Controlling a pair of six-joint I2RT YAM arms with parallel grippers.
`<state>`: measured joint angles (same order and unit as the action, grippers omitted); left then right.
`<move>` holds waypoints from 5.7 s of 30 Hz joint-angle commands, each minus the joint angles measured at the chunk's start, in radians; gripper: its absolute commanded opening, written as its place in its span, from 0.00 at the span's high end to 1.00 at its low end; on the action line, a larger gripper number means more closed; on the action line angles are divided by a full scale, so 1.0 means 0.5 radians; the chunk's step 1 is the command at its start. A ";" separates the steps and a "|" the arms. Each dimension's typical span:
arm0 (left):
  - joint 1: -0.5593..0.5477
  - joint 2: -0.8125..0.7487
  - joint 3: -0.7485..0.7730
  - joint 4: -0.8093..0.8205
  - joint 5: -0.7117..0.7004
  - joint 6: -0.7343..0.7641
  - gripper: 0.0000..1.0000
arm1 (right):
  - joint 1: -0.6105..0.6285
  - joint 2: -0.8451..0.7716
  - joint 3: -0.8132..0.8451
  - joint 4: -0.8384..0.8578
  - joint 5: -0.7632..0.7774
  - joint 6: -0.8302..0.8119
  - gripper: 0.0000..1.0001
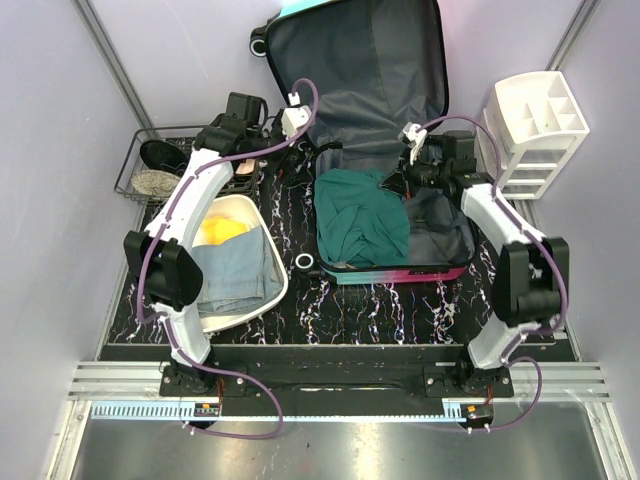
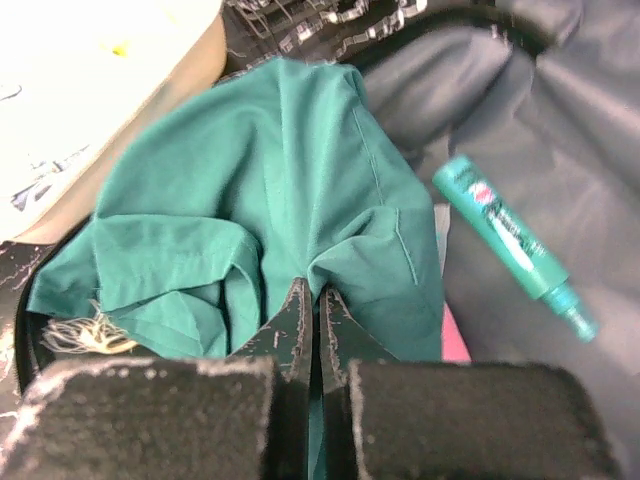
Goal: Open, take out, and arrange the luggage
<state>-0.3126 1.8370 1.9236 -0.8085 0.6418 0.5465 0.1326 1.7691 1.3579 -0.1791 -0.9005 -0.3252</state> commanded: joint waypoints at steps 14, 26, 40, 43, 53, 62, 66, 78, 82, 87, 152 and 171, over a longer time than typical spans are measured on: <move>-0.283 0.130 -0.297 0.466 0.385 0.980 0.01 | 0.324 -0.801 -0.632 0.128 0.012 -1.000 1.00; -0.418 0.192 -0.540 0.703 0.382 1.238 0.01 | 0.428 -1.038 -0.875 0.008 -0.083 -1.601 1.00; -0.516 0.247 -0.218 0.240 0.324 1.090 0.69 | 0.441 -1.246 -1.037 0.256 0.168 -1.590 0.89; -0.519 0.106 -0.160 0.264 0.303 0.817 1.00 | 0.441 -1.320 -1.047 0.508 0.550 -1.195 0.51; -0.525 -0.326 0.095 -0.193 -0.185 0.273 1.00 | 0.410 -1.605 -0.891 0.515 1.129 -0.421 0.00; -0.519 -0.967 0.003 -0.686 -0.341 0.211 1.00 | 0.401 -1.679 -0.811 0.487 1.344 -0.380 0.00; -0.522 -1.265 -0.147 -0.990 -0.372 0.266 1.00 | 0.401 -1.694 -0.810 0.429 1.298 -0.368 0.00; -0.351 -1.962 -1.178 -1.031 -0.845 0.254 1.00 | 0.401 -1.615 -0.780 0.263 1.071 -0.276 0.00; 0.093 -1.718 -1.270 -0.896 -0.698 0.575 1.00 | 0.401 -1.575 -0.731 0.217 1.052 -0.261 0.00; 0.680 -1.254 -1.117 -0.828 -0.336 0.947 1.00 | 0.404 -1.559 -0.703 0.171 1.083 -0.255 0.00; 0.855 -0.956 -0.666 -0.402 0.118 0.371 0.01 | 0.560 0.005 0.315 -0.712 0.728 -0.945 1.00; 0.794 -1.057 -0.886 0.120 0.517 0.125 0.01 | 0.459 -0.237 0.782 -0.989 0.424 -0.758 1.00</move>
<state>0.0944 1.3685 1.5276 -0.9070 0.7620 0.6525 0.3653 1.7733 1.6482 -0.6659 -0.5865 -0.7498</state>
